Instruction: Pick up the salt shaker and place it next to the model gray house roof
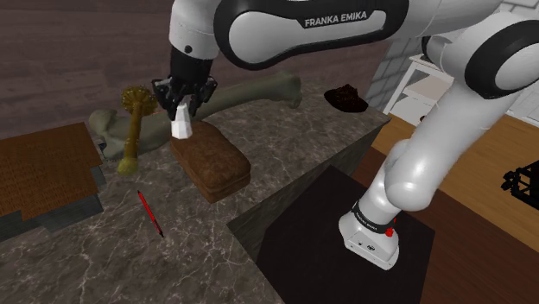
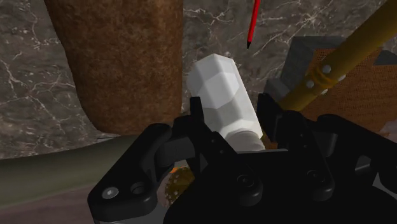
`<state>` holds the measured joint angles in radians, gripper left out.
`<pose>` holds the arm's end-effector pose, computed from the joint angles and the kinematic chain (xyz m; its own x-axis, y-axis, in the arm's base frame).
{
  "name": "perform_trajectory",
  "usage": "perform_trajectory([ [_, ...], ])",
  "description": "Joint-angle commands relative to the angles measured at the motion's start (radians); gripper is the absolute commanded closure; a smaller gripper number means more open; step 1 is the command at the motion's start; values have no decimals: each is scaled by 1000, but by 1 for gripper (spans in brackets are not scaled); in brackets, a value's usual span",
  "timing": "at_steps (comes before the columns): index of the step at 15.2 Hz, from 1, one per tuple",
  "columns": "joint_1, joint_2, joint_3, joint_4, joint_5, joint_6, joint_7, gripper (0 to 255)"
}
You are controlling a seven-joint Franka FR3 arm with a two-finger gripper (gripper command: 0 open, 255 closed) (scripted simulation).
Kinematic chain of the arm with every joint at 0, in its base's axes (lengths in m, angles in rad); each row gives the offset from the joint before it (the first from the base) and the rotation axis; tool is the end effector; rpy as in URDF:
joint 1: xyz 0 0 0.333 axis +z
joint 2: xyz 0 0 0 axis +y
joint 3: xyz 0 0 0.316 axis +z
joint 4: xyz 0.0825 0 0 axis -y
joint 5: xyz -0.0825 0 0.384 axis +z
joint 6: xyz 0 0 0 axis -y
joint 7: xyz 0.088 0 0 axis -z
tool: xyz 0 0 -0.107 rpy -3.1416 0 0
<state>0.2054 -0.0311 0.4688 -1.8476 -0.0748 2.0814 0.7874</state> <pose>0.4527 0.3608 0.5560 0.9654 -0.0958 0.2424 -0.0680 -0.9903 -0.1209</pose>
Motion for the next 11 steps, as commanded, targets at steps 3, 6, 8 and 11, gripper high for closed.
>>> perform_trajectory([
  [3,55,138,50,155,-100,-47,128,255],
  [6,116,245,68,282,-176,-92,209,255],
  [8,166,321,75,378,-226,-130,256,255],
  [11,255,446,72,548,-297,-199,313,255],
])
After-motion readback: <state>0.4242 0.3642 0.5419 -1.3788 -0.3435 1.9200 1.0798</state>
